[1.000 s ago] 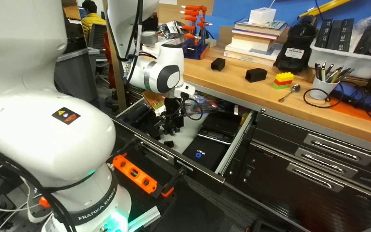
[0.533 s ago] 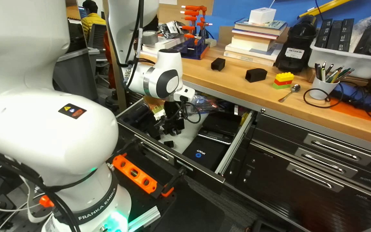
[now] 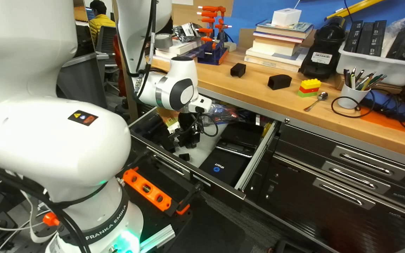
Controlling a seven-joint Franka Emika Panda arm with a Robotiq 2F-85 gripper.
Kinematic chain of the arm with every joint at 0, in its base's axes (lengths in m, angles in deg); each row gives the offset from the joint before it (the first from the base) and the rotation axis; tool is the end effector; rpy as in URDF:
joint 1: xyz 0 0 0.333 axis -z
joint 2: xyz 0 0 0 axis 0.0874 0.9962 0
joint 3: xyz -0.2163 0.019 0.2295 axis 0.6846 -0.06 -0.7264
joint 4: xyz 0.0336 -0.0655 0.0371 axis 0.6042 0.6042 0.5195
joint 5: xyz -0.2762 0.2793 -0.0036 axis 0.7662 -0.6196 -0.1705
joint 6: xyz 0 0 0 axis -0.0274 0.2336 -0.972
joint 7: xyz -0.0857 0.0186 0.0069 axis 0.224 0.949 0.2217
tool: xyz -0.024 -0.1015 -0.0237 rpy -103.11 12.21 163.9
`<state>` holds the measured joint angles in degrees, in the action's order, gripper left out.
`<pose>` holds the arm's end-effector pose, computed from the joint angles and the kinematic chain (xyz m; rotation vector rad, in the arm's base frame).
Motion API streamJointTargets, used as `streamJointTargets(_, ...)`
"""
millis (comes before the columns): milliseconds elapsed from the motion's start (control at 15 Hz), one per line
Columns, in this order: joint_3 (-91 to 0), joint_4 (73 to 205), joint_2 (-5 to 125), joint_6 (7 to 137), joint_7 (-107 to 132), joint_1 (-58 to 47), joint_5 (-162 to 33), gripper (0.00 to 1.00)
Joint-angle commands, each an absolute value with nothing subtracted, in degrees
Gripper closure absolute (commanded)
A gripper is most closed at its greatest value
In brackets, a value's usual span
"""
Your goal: Open the middle drawer then remove three black pieces from the drawer
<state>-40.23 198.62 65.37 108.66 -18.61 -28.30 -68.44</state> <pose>0.3922 0.0914 0.1140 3.0224 -0.5750 -0.0105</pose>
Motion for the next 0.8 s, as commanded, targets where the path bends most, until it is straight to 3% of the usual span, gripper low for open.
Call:
streamJointTargets(0, -38.76, 198.39, 65.73, 110.02, -19.16, -30.41, -69.02, 0.63)
streamJointTargets(733, -31.08, 193.57, 57.38, 98.83, -20.90, -34.49, -60.32, 0.63)
